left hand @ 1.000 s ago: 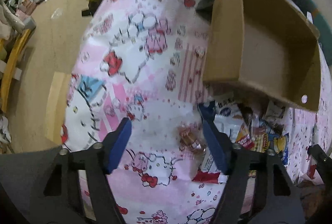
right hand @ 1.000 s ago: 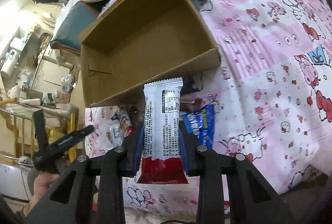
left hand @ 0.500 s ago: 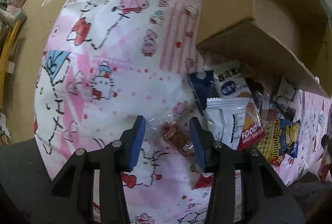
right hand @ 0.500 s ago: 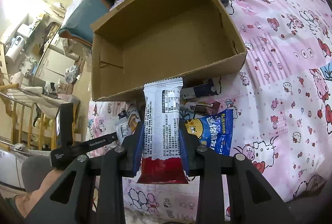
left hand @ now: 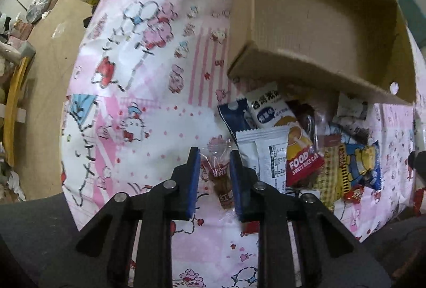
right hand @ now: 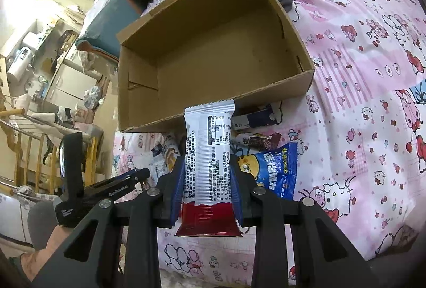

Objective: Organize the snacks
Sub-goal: 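Carry both snacks into the box and open both tools to drop them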

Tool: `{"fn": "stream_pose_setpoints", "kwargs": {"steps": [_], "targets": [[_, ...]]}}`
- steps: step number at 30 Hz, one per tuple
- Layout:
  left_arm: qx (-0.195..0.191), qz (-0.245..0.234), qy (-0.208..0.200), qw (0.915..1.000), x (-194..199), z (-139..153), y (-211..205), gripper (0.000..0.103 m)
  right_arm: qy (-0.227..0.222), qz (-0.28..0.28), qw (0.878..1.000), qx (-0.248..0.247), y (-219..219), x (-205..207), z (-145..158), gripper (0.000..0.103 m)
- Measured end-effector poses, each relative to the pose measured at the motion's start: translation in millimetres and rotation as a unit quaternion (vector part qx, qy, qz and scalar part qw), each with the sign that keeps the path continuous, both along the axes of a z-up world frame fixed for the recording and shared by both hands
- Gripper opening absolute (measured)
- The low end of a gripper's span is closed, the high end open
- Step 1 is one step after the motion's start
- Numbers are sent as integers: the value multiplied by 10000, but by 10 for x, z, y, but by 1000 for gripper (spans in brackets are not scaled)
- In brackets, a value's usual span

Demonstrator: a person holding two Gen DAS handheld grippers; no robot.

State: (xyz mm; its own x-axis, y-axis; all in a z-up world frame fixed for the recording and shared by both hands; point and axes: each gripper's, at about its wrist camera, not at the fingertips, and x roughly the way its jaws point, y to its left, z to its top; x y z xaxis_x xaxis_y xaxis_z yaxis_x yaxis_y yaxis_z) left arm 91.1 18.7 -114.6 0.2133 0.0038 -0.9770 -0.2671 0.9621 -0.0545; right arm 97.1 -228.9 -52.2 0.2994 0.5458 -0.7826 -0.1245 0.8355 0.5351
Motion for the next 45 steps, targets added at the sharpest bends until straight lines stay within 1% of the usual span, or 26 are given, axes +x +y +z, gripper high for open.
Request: {"fn": "stream_pose_setpoints", "kwargs": {"steps": [3, 6, 7, 10, 12, 15, 18, 23, 25, 30, 38, 40, 45], "targets": [[-84, 189, -314, 9993, -38, 219, 131, 17, -120, 18, 9999, 123, -9, -20, 53, 32], [-321, 282, -735, 9964, -100, 568, 229, 15, -358, -6, 9987, 375, -46, -22, 178, 32], [-358, 282, -895, 9949, -105, 694, 295, 12, -440, -24, 9980, 445, -61, -21, 218, 32], [-300, 121, -1244, 9917, -39, 1000, 304, 12, -725, -85, 9952, 649, -113, 19, 379, 32], [-295, -45, -1439, 9891, 58, 1153, 284, 12, -891, -100, 9937, 679, -123, 88, 488, 32], [-234, -257, -1632, 9860, 221, 1345, 239, 12, -1059, -119, 9921, 655, -135, 200, 590, 32], [-182, -418, -1713, 9842, 360, 1448, 163, 12, -1191, -176, 9913, 528, -135, 367, 638, 32], [-93, -639, -1770, 9821, 653, 1472, 3, 12, -1333, -160, 9909, 112, -51, 612, 621, 32], [-113, -692, -1719, 9826, 760, 1430, -48, 12, -1383, -147, 9902, -97, -11, 698, 604, 32], [-133, -804, -1548, 9846, 956, 1235, -146, 12, -1356, -112, 9900, -362, 75, 908, 490, 32], [-60, -943, -1412, 9855, 1101, 960, -244, 12, -1291, -52, 9890, -726, 215, 1074, 302, 32], [-30, -958, -1361, 9860, 1114, 892, -247, 12, -1186, 23, 9908, -648, 236, 1099, 249, 32], [-51, -936, -1234, 9879, 1164, 762, -235, 12, -1223, -3, 9889, -844, 282, 1100, 220, 32]]}}
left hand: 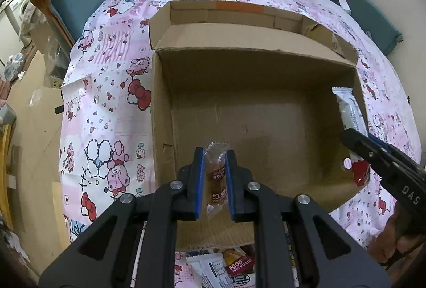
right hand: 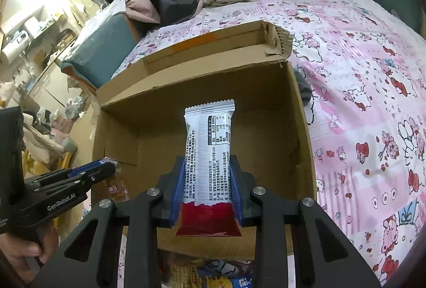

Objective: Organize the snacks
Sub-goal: 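Carry both snacks into the box and open both tools to drop them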

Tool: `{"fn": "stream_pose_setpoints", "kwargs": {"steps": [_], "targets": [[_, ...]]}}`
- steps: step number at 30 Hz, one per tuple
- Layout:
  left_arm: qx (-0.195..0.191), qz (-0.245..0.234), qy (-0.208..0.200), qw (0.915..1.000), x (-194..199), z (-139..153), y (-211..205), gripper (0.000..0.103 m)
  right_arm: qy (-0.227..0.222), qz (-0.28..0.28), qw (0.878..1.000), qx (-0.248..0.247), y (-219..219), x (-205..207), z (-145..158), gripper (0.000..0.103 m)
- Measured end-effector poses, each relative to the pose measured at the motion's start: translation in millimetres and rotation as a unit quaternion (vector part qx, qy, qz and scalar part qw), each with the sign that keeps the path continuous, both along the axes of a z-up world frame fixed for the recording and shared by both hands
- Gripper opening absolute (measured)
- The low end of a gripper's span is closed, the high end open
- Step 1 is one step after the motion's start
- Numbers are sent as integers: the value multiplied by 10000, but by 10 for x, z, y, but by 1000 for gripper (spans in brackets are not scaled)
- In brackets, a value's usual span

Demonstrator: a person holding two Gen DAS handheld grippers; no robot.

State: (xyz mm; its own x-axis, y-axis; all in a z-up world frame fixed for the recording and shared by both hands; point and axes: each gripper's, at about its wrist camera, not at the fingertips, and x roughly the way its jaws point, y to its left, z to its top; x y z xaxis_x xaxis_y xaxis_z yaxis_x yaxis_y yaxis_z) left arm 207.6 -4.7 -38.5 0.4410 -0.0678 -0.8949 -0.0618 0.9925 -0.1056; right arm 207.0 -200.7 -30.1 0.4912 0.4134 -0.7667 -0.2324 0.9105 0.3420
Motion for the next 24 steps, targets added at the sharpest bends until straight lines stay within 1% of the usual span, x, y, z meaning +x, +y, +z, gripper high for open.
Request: {"fn": "stream_pose_setpoints", "kwargs": {"steps": [6, 9, 12, 13, 14, 15, 16, 17, 18, 19, 24], "targets": [[0, 17, 40, 10000, 38, -87, -36, 13, 60, -29, 9999, -100, 21, 41, -60, 33], [-54, -3, 54, 10000, 46, -118, -41, 15, 53, -10, 9999, -136, 45, 54, -66, 33], [-102, -10, 44, 9999, 58, -134, -36, 16, 65, -16, 9999, -75, 51, 70, -70, 36], [-106, -26, 52, 9999, 63, -138, -40, 19, 78, -32, 9999, -60, 47, 76, -74, 38], [-107, -46, 61, 9999, 67, -143, -47, 27, 89, -53, 9999, -79, 50, 83, -75, 54], [-104, -66, 77, 9999, 67, -144, -55, 34, 72, -105, 9998, -150, 57, 83, -74, 80], [-148, -62, 87, 9998, 64, -141, -55, 55, 29, -168, 9997, -190, 56, 77, -67, 89], [-189, -30, 57, 9998, 55, -131, -51, 73, -39, -198, 9997, -117, 41, 65, -52, 93], [-223, 13, -40, 9997, 34, -101, -45, 76, -54, -197, 9998, -86, 39, 62, -44, 93], [-221, 31, -97, 9997, 24, -81, -42, 78, -53, -178, 9998, -90, 38, 64, -33, 93], [-52, -68, -288, 9995, -9, 25, -83, 79, -133, -237, 9996, -101, 8, 65, 15, 93]]}}
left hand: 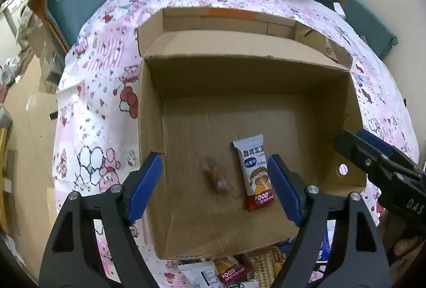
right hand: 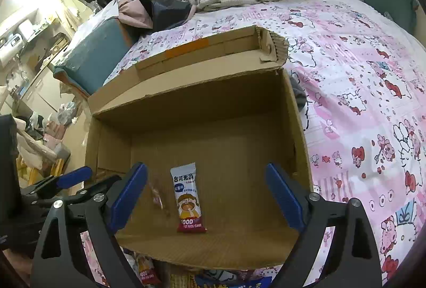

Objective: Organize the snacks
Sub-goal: 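Carry both snacks into the box and open both tools to drop them, then grasp the white snack bar with the left tool while the right tool grasps the blue chip bag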

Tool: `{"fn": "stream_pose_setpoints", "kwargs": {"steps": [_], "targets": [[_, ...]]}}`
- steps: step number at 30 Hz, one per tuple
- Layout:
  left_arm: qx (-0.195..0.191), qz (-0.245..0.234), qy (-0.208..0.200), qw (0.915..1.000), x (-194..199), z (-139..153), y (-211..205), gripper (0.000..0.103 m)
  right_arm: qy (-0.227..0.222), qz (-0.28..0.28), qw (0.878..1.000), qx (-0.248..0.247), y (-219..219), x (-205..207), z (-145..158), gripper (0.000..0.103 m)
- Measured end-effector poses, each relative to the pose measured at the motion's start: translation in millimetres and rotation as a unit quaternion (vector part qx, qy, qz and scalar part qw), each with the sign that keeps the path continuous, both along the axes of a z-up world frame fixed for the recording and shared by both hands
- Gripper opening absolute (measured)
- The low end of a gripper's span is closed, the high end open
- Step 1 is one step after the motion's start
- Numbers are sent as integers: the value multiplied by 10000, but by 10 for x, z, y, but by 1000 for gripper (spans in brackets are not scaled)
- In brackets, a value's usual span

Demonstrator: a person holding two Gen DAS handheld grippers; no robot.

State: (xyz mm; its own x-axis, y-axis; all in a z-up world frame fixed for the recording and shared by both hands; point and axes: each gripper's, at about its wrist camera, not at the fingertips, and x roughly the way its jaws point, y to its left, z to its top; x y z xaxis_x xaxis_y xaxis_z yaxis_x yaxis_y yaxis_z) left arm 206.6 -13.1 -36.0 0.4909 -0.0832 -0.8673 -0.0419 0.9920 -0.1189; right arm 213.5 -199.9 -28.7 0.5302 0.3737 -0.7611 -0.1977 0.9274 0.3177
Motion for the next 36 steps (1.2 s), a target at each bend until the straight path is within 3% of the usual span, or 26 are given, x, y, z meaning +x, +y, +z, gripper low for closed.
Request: {"fn": "stream_pose_setpoints", "kwargs": {"steps": [13, 24, 31, 36], "targets": [[-13, 171, -235, 9996, -240, 247, 136, 79, -194, 60, 9997, 166, -49, -272, 270, 93], [53, 413, -104, 9991, -795, 300, 361, 79, 287, -171, 9988, 347, -325, -789, 207, 93], [-79, 873, 357, 9955, -1131, 65, 541, 79, 466, -309, 9979, 325, -389, -1085, 147, 92], [-295, 873, 908, 9916, -1302, -276, 442, 77, 614, -281, 9969, 411, -379, -1257, 74, 92]]}}
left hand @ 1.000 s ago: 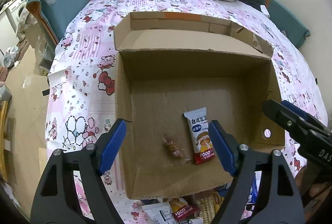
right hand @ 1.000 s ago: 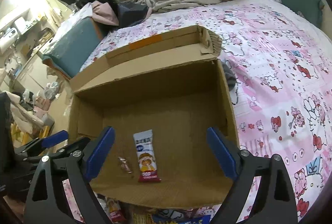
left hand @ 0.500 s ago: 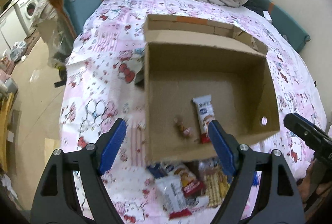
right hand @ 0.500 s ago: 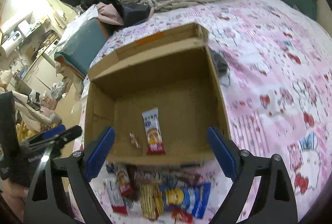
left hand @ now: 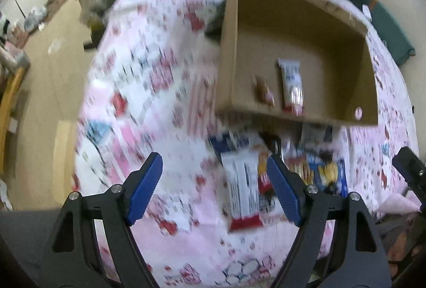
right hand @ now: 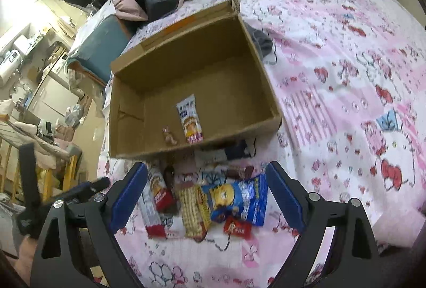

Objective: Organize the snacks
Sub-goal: 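Grasp the white snack bar with the left tool while the right tool grasps the blue chip bag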

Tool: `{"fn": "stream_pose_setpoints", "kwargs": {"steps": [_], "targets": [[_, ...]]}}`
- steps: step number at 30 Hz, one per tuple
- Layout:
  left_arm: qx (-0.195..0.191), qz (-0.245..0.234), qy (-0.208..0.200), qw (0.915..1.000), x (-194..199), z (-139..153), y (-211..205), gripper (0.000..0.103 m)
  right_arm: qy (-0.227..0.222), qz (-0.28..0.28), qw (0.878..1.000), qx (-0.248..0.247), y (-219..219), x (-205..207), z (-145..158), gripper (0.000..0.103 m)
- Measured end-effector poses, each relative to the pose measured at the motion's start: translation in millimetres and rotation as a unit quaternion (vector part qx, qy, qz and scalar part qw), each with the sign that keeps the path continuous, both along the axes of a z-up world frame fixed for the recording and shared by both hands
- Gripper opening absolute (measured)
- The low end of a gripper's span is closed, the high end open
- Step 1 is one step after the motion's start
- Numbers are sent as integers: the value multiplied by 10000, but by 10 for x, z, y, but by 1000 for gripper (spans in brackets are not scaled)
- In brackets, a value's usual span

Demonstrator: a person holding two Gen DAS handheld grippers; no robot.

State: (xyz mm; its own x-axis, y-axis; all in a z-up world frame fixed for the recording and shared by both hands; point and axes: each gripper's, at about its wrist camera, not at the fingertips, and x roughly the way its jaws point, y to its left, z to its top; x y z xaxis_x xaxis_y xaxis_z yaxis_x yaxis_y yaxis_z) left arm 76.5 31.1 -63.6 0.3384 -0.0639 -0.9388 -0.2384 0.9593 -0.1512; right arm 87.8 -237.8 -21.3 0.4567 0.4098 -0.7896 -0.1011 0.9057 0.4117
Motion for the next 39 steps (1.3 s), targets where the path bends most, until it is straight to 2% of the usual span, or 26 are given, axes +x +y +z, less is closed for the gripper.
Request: {"fn": "stream_pose_setpoints", "kwargs": {"steps": [7, 12, 15, 18, 19, 20, 23, 27, 33, 39], "targets": [[-83, -289, 537, 9981, -87, -395, -283, 57, 410, -37, 9989, 234, -9, -68, -175, 92], [-48, -446, 668, 9968, -57, -553, -378, 53, 477, -147, 9983, 297, -77, -71, -202, 92], [-51, -557, 721, 9958, -36, -610, -446, 45, 517, -201, 9979, 324, -114, -72, -211, 93], [-107, -667, 788, 9946, -49, -649, -515, 44, 543, -227, 9977, 324, -126, -63, -224, 92], [-87, -725, 814, 9940, -56, -667, -552, 34, 559, -239, 9976, 334, -130, -58, -230, 92], [-59, -768, 837, 9935, -55, -675, -578, 28, 574, -248, 9974, 348, -131, -52, -238, 92], [-18, -801, 847, 9932, -106, -622, -599, 27, 613, -258, 9971, 365, -133, -37, -259, 92], [-58, -769, 683, 9947, -244, -355, -562, 27, 761, -307, 9958, 395, -163, -15, -325, 92], [-229, -588, 455, 9970, -280, -56, -356, 27, 1401, -413, 9887, 334, -165, 75, -621, 92], [-328, -493, 286, 9978, -296, 23, -199, 27, 1825, -285, 9827, 132, -14, 252, -880, 91]]}}
